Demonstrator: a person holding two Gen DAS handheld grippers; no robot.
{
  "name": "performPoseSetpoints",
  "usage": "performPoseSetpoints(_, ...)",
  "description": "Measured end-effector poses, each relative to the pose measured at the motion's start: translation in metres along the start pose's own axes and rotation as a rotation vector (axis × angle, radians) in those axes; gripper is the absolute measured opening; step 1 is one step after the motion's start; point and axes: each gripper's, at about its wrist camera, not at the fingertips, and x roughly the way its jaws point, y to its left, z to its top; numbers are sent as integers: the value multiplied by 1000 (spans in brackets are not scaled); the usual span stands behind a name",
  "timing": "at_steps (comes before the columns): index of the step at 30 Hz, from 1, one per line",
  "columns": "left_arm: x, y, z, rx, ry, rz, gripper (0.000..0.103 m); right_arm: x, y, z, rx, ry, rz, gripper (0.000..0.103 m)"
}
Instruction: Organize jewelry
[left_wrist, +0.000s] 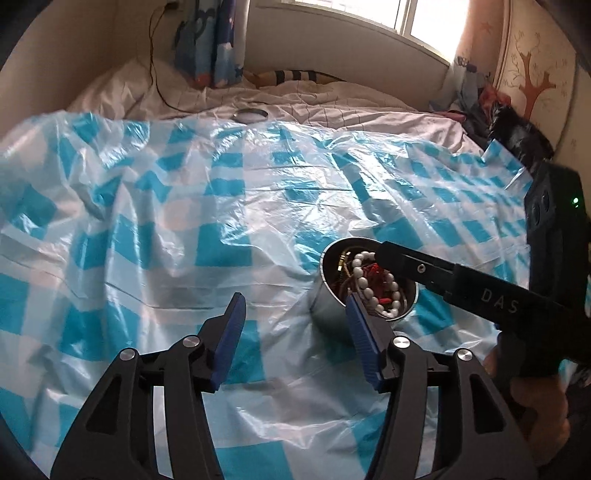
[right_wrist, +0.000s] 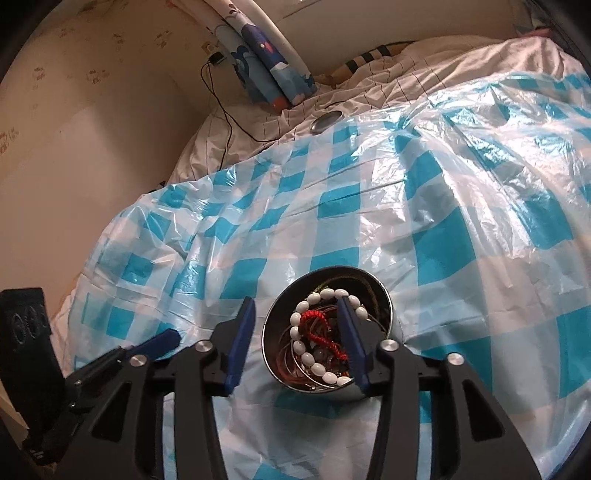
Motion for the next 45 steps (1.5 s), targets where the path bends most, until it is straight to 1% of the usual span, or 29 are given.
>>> performPoseSetpoints(3,-2,0,1,5,-9,12,56,0,3,-1,-23,-2,-19,48)
performPoseSetpoints(5,-4,0,2,14,-16,27,58,-1,5,-1,-37,-9,-32,56)
performPoseSetpoints(8,-6,-4,1,28,-23,42,60,-2,8,-2,-60,-15,-48,56)
performPoseSetpoints(10,-6,-6,1,37,-27,50,63,-3,10,-3,-74,-22,-62,60)
performPoseSetpoints(15,-8,-8,1,55,-35,68,67,-5,13,-4,-101,-32,-91,62)
performPoseSetpoints(17,-8,-9,0,59,-36,75,69,-5,14,-4,-107,-37,-103,69)
performPoseSetpoints(21,-9,-10,-1,72,-40,90,74,-6,14,-5,-119,-43,-130,71)
performPoseSetpoints(25,-10,-13,-2,87,-46,105,77,-4,11,-6,-111,-35,-149,73)
performPoseSetpoints(33,-13,-15,-3,97,-54,108,79,-3,9,-6,-99,-27,-166,75)
performPoseSetpoints(35,-13,-16,-3,99,-52,107,80,-4,8,-7,-97,-27,-181,78)
performPoseSetpoints(37,-12,-17,-3,101,-46,103,82,-7,6,-9,-88,-23,-215,80)
performPoseSetpoints(41,-8,-16,-6,79,-11,69,84,-18,-3,-16,-39,-9,-280,82)
performPoseSetpoints(45,-6,-16,-11,80,9,73,88,-36,-8,-31,9,-2,-324,85)
